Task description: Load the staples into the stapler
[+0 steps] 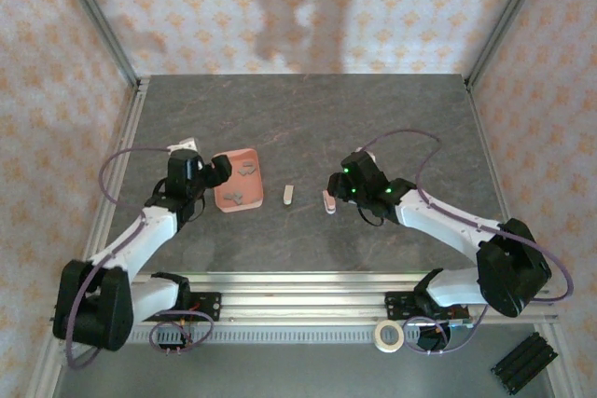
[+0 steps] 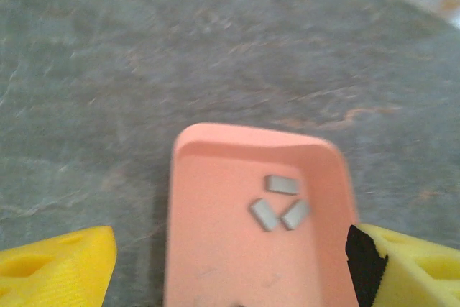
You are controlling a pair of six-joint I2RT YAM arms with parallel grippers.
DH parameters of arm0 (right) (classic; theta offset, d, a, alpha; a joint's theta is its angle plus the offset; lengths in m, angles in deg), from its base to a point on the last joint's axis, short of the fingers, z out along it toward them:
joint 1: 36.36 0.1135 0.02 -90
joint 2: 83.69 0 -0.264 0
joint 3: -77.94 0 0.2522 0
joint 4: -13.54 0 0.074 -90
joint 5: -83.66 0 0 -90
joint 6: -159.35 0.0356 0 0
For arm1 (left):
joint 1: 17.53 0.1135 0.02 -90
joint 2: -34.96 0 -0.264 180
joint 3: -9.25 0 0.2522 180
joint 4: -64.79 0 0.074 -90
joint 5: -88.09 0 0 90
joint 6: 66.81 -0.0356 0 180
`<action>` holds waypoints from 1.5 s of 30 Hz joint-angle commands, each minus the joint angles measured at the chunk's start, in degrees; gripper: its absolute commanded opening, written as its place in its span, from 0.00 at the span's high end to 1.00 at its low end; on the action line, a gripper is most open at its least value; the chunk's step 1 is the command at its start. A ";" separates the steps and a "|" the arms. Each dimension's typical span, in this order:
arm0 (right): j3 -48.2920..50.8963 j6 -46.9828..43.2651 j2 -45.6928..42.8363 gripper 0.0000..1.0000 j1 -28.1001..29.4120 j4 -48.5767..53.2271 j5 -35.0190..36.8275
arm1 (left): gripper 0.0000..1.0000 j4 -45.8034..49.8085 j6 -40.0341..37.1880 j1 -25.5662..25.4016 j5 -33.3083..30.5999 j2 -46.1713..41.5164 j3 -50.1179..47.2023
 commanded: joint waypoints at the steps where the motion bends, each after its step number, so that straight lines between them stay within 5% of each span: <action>1: 0.19 0.10 0.20 0.44 0.17 0.94 2.12 | 0.16 0.61 0.42 1.46 4.25 7.41 0.56; 7: 0.76 0.37 -1.81 0.43 0.13 1.93 3.05 | 0.21 -2.93 1.23 -0.18 12.45 19.58 6.12; 19: 0.73 -0.02 -3.65 0.36 -2.41 1.68 3.89 | 0.22 -1.87 0.23 -10.13 10.84 17.56 8.07; 25: -0.47 -6.64 -7.01 0.20 -9.71 2.71 9.93 | 0.17 5.28 -6.56 -10.06 -3.50 3.31 7.86; 26: -0.37 -8.10 -7.81 0.04 -11.60 2.61 11.49 | 0.16 5.54 -8.07 -10.08 -7.00 0.11 7.28; 28: 0.41 -11.04 -9.84 0.00 -15.08 0.83 13.84 | 0.11 4.30 -11.33 -10.04 -14.75 -5.93 5.43; 29: 1.38 -12.97 -10.69 0.00 -16.80 -1.09 15.03 | 0.01 2.66 -13.42 -9.97 -18.37 -8.73 3.75; 35: 11.94 -20.89 -13.12 0.00 -26.04 -19.84 18.13 | 0.00 -16.17 -22.31 -8.64 -33.31 -14.42 -8.88; 39: 17.32 -27.77 -9.80 0.00 -32.41 -33.37 10.38 | 0.00 -26.81 -24.99 -5.80 -34.08 -6.89 -13.76; 43: 20.36 -34.21 -2.47 0.00 -33.28 -46.24 12.65 | 0.00 -46.22 -28.74 -4.39 -33.83 6.70 -15.93; 45: 22.73 -34.06 2.21 0.00 -34.49 -55.93 11.34 | 0.00 -50.90 -25.69 -1.49 -27.62 11.72 -15.11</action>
